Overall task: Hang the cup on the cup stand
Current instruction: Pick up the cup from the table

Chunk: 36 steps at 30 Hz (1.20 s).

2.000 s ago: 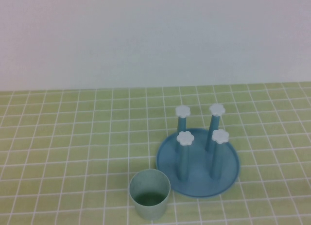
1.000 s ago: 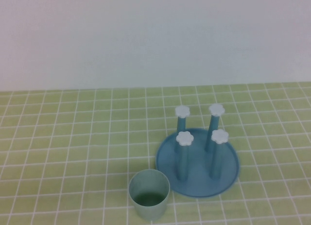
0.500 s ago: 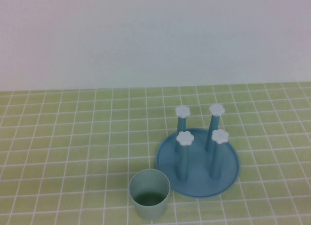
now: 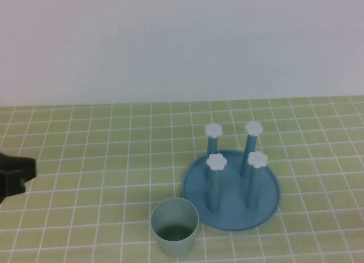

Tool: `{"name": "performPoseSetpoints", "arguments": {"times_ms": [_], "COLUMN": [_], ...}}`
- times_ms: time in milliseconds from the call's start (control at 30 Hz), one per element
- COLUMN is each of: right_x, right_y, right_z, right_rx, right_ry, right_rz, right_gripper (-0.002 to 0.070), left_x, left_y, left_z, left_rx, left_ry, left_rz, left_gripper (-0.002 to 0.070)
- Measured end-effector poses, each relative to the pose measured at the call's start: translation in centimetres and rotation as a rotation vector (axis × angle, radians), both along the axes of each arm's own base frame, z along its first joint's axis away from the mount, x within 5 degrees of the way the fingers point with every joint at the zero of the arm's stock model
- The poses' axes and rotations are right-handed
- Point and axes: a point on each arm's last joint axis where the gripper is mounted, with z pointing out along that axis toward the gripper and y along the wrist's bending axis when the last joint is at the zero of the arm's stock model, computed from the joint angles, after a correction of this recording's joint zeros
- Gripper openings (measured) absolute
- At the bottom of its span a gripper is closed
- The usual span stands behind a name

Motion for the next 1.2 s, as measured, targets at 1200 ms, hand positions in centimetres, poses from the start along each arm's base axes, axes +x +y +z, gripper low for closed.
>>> {"name": "performPoseSetpoints", "arguments": {"times_ms": [1200], "right_x": [0.0], "right_y": [0.0], "right_z": [0.1], "right_rx": [-0.038], "right_ry": [-0.017], "right_rz": [0.013], "right_gripper": [-0.0001], "left_x": [4.9], "left_y": [-10.5], "left_z": [-6.1], "left_rx": [0.185], "left_ry": [0.06], "left_rz": [-0.503], "left_gripper": [0.0272]}}
